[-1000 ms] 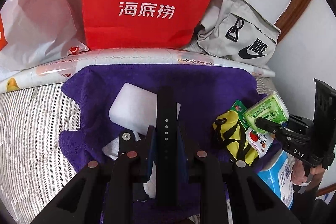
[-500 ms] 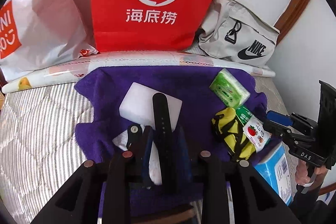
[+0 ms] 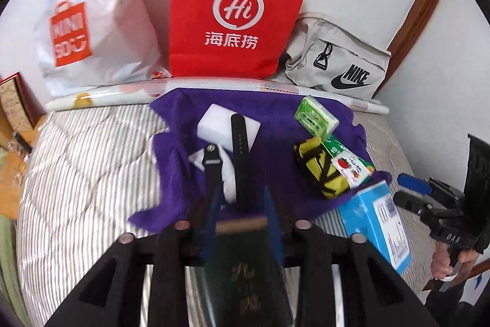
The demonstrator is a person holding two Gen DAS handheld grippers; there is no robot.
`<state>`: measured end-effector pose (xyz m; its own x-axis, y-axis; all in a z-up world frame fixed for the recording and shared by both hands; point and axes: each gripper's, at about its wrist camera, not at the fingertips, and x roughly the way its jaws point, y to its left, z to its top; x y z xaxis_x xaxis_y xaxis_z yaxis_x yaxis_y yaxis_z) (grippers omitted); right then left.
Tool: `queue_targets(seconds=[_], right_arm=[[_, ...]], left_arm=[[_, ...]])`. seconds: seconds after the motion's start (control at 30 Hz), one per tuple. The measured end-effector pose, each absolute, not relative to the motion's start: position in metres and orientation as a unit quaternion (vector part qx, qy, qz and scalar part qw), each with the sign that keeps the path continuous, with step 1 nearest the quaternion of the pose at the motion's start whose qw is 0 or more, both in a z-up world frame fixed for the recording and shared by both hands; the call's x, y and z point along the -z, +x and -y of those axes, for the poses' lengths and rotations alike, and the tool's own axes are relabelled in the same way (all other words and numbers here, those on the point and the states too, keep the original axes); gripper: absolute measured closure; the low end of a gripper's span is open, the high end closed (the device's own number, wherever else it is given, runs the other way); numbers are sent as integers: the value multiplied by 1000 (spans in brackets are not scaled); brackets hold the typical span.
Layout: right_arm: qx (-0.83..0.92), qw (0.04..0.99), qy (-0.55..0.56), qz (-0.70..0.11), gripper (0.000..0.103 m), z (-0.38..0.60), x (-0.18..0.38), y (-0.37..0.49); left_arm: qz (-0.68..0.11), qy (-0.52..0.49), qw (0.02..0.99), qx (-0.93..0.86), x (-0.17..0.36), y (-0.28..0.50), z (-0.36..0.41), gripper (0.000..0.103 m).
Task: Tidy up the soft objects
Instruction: 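Reach the left tool toward the mesh bag while the right tool reaches toward the white gloves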
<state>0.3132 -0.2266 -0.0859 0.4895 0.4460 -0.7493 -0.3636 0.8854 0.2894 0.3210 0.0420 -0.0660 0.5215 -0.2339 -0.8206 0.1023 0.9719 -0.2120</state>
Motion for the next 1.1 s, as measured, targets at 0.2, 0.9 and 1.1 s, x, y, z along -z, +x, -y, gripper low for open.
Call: queue_targets(seconds=[0.2, 0.9, 1.1], right_arm=[[-258, 857, 32, -445, 44, 207, 85, 265], [-275, 848, -36, -452, 37, 159, 126, 153], [-239, 853, -108, -451, 37, 144, 147, 142]], left_arm=[[-457, -68, 882, 86, 53, 275, -53, 66], [-460, -96, 874, 125, 74, 189, -56, 59], [-464, -92, 871, 130, 80, 174, -53, 59]])
